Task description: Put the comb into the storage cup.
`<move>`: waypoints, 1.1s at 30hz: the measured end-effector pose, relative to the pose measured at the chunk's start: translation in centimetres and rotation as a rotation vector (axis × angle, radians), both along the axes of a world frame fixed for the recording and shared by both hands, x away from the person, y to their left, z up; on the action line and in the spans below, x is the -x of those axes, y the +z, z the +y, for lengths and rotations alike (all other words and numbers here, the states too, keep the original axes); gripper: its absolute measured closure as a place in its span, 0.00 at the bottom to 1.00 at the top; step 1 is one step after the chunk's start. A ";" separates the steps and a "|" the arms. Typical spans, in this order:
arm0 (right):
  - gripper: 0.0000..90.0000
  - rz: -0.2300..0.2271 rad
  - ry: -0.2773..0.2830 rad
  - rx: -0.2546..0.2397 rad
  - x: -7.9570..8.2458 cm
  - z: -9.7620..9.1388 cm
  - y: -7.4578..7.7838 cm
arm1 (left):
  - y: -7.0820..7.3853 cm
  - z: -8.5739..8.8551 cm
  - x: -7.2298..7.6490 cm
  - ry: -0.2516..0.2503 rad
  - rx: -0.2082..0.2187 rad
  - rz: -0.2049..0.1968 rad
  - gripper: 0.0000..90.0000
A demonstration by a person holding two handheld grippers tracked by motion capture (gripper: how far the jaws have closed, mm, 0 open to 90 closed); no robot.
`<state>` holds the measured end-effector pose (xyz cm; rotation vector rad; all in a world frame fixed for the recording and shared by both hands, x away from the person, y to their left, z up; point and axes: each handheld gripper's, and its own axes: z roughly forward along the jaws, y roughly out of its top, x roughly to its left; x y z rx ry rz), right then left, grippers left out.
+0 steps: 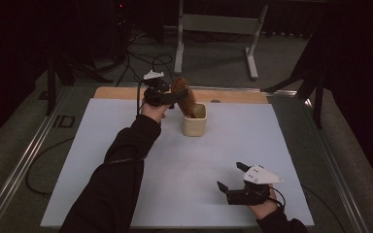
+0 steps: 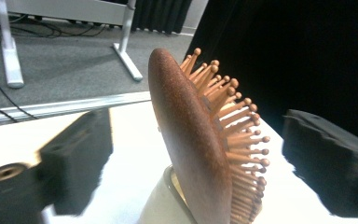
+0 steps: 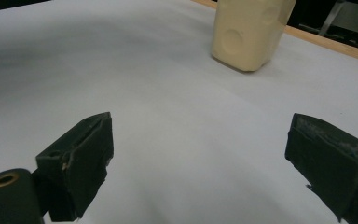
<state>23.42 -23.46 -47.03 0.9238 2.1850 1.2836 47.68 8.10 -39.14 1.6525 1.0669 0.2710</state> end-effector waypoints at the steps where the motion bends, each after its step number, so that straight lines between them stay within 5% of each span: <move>1: 0.09 0.000 0.001 0.006 0.0 0.0 0.0 | 0.0 0.1 0.1 -0.006 -0.003 0.000 0.03; 9: 0.09 0.003 -0.002 0.002 -0.1 0.0 -0.1 | 0.3 1.1 0.5 -0.025 -0.021 -0.012 0.00; 17: 0.09 0.005 -0.006 -0.013 -0.2 0.0 -0.1 | -0.1 1.8 0.8 -0.053 -0.084 -0.008 0.00; 22: 0.09 0.010 -0.004 -0.004 -0.3 -0.1 -0.2 | -0.2 2.3 1.4 -0.061 -0.132 -0.086 0.00; 33: 0.09 0.016 -0.008 -0.021 -0.3 -0.1 -0.1 | -0.7 4.4 2.5 -0.134 -0.142 -0.070 0.00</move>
